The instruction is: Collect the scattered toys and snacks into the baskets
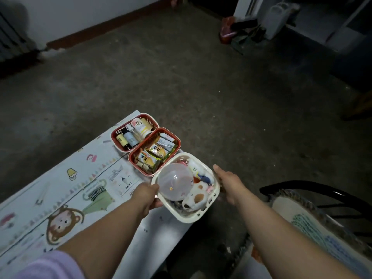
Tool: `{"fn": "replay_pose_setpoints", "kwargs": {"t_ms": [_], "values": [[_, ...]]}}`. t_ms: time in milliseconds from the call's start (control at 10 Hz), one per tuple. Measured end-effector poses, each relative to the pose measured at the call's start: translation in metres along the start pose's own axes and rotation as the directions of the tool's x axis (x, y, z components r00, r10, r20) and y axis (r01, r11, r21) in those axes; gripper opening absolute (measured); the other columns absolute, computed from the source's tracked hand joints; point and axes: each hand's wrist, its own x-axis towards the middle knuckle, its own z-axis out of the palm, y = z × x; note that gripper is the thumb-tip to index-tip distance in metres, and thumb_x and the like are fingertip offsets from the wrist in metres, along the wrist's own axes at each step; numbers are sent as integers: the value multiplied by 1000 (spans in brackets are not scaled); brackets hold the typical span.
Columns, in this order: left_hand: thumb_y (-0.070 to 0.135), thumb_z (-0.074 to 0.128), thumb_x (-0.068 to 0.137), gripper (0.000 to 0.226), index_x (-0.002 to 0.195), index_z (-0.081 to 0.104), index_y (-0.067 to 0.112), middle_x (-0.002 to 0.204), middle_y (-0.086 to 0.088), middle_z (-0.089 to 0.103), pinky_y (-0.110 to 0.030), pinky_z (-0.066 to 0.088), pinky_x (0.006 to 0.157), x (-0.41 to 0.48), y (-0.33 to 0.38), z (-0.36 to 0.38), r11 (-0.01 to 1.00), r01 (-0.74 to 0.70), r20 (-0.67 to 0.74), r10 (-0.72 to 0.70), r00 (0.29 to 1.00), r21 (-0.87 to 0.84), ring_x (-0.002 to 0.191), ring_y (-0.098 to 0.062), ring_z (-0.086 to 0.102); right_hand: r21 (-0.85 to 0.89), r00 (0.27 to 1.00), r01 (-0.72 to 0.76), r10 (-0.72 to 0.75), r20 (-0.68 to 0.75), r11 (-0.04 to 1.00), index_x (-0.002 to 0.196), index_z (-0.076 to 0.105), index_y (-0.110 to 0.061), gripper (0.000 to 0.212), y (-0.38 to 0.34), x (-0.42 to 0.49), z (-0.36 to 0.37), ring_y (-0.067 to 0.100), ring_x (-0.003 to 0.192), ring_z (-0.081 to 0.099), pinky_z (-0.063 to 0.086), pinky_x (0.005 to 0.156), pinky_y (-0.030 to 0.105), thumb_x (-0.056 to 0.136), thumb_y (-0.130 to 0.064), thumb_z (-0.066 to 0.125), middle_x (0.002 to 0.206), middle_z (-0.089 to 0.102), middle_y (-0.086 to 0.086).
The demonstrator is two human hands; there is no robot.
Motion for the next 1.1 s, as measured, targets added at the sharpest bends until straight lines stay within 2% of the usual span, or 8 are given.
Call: {"fn": "replay_pose_setpoints", "kwargs": {"t_ms": [200, 400, 500, 600, 700, 800, 900, 1100], "values": [[4, 46, 96, 15, 102, 56, -3, 84, -19, 66, -35, 58, 48, 36, -24, 21, 961, 125, -11, -132, 991, -249, 69, -33, 67, -8, 988, -130, 130, 78, 992, 83, 49, -16, 15, 21, 53, 4, 19, 60, 56, 52, 57, 33, 93, -4, 48, 74, 60, 6], [-1, 43, 95, 16, 87, 57, -4, 57, -12, 67, -30, 57, 46, 62, -47, 62, 861, 262, 49, -268, 962, -436, 69, -28, 61, -171, 998, -14, 25, 64, 985, 82, 50, -18, 15, 0, 116, 10, 20, 55, 52, 42, 47, 26, 86, -4, 55, 65, 57, 6], [4, 43, 97, 21, 82, 55, -4, 67, -16, 55, -28, 53, 44, 83, -63, 77, 831, 305, 43, -323, 945, -465, 61, -23, 49, -304, 994, 65, -33, 108, 950, 78, 55, -18, 18, -14, 149, 15, 21, 59, 52, 44, 53, 28, 83, 0, 54, 68, 59, 6], [5, 32, 100, 32, 69, 40, 8, 55, -6, 35, -27, 31, 47, 94, -79, 91, 789, 345, 133, -324, 937, -509, 45, -16, 32, -379, 978, 134, -59, 201, 916, 77, 56, -19, 28, -27, 170, 28, 19, 58, 51, 43, 52, 26, 85, 7, 47, 70, 59, 6], [9, 28, 102, 38, 65, 33, 14, 46, -3, 26, -22, 23, 41, 106, -92, 99, 744, 410, 232, -339, 912, -527, 32, -14, 25, -392, 956, 223, -121, 269, 893, 79, 59, -22, 30, -38, 187, 45, 21, 68, 59, 50, 57, 28, 86, 7, 51, 77, 63, 5], [21, 38, 101, 37, 66, 38, 11, 52, -4, 35, -20, 28, 43, 111, -98, 105, 768, 451, 287, -353, 890, -454, 40, -15, 31, -356, 933, 286, -173, 317, 890, 91, 63, -27, 32, -44, 200, 61, 28, 93, 65, 56, 85, 42, 86, 2, 51, 97, 68, 8], [18, 57, 93, 18, 78, 50, 11, 71, -6, 48, -25, 40, 52, 110, -90, 102, 845, 432, 117, -417, 901, -316, 56, -20, 47, -362, 926, 332, -227, 302, 871, 119, 59, -27, 37, -50, 201, 64, 21, 105, 61, 51, 96, 40, 89, -7, 53, 111, 60, -6], [-6, 42, 80, 35, 100, 55, 19, 64, -4, 37, -25, 32, 53, 122, -70, 89, 884, 268, 8, -287, 958, -382, 53, -14, 32, -490, 946, 309, -213, 243, 815, 107, 61, -18, 23, -36, 196, 52, 26, 96, 65, 54, 91, 44, 85, -11, 56, 106, 68, 10]]}}
